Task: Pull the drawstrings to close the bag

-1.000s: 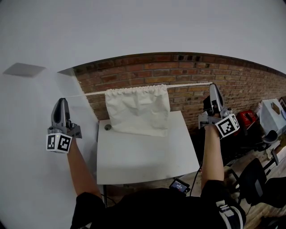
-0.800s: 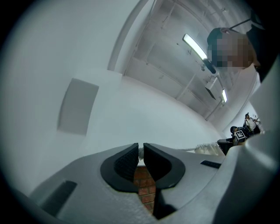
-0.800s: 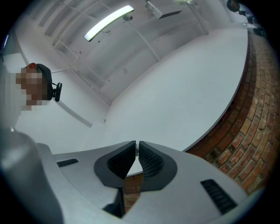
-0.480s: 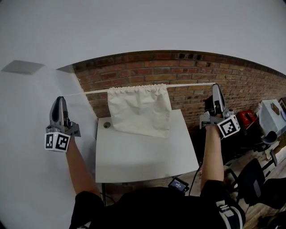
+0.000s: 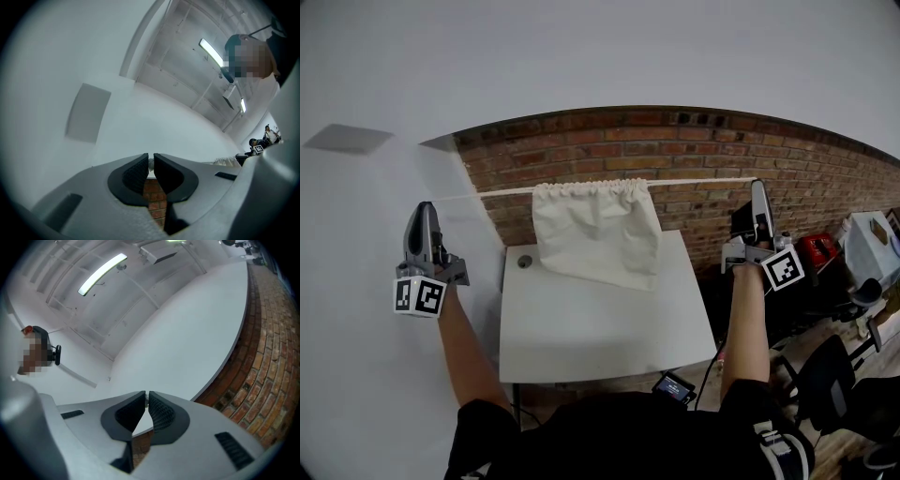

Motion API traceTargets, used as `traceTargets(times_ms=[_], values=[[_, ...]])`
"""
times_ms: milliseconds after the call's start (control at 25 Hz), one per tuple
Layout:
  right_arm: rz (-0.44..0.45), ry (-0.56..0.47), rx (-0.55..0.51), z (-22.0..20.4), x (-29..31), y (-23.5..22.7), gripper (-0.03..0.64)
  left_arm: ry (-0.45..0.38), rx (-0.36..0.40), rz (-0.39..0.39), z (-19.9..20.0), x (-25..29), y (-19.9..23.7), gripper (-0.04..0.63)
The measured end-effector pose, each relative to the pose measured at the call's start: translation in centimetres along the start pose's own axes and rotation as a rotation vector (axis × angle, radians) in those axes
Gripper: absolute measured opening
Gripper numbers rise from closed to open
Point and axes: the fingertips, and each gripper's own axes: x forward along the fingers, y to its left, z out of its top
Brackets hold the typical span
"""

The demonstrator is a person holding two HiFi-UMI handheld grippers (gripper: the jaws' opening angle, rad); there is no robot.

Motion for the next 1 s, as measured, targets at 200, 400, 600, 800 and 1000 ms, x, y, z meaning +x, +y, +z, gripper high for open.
traceTargets(times_ms=[200,400,600,800,1000], values=[[-0.008,-0.015,0.025,0.1,-0.2,-0.5,0.029,-0.003,-0.006,0.010,-0.2,-0.2,0.6,0.046],[-0.015,-0.031,0.047,0.2,-0.5,-1.0,0.028,-0.007,-0.001,0.017,-0.2,-0.2,0.8,0.046],[-0.021,-0.043,0.069,0.3,-0.7,-1.4,0.029,-0.018,-0.023,0.023,-0.5,-0.4,1.1,0.046],[-0.041,-0.059,0.094,0.2,-1.2,-2.3,0.028,-0.021,-0.025,0.036,-0.8,-0.6,1.8,0.046],[-0.056,-0.075,0.122,0.3,-1.4,-3.0,0.028,-0.022,-0.024,0.042,-0.8,-0.6,2.0,0.046]])
